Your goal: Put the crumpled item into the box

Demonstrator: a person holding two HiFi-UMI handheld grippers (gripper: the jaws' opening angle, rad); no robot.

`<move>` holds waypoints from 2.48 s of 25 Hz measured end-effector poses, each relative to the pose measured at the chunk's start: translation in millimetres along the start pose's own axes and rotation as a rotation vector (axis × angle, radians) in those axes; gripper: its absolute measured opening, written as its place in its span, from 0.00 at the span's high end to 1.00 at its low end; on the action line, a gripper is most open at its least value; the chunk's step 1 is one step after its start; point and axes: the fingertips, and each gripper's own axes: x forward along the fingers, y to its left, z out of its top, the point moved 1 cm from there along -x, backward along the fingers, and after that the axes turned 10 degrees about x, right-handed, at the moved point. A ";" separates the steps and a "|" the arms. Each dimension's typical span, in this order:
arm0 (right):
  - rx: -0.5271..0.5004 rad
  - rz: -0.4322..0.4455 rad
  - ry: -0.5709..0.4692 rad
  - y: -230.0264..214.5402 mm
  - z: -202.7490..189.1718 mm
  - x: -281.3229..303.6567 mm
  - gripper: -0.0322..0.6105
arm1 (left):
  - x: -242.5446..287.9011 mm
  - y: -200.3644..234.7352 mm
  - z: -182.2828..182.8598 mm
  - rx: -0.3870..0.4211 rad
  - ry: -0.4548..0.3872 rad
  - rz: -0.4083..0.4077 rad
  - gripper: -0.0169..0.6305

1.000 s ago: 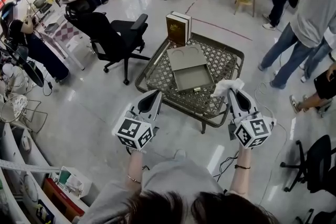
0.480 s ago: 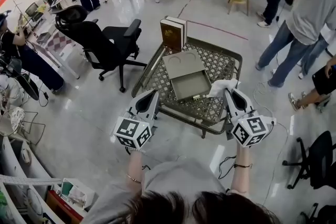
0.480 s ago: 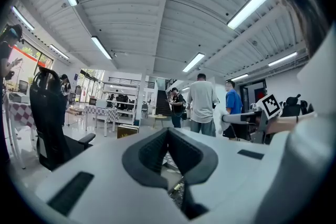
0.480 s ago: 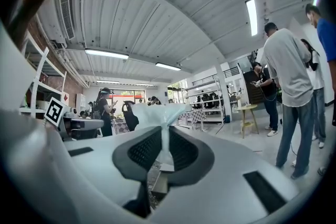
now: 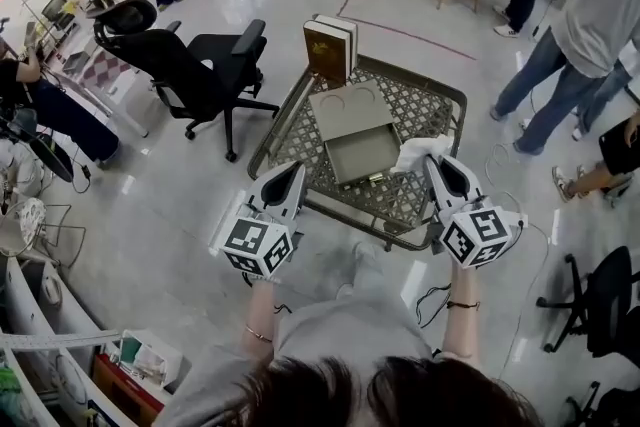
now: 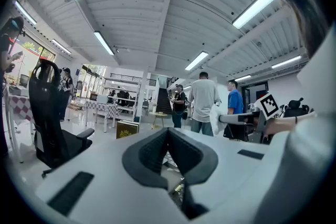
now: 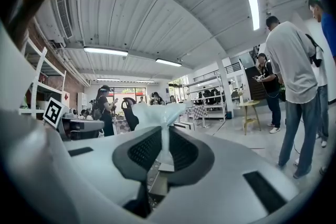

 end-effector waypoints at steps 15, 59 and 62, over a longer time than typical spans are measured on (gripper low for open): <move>0.017 0.092 0.104 -44.5 3.3 80.4 0.86 | 73.3 20.2 -12.8 -0.050 0.046 0.015 0.95; 0.166 0.197 0.597 -84.5 -151.3 203.7 0.86 | 161.6 36.3 -148.7 -0.254 0.349 -0.090 0.95; 0.175 0.199 0.628 -85.3 -164.8 207.3 0.86 | 161.9 33.7 -160.2 -0.275 0.368 -0.097 0.95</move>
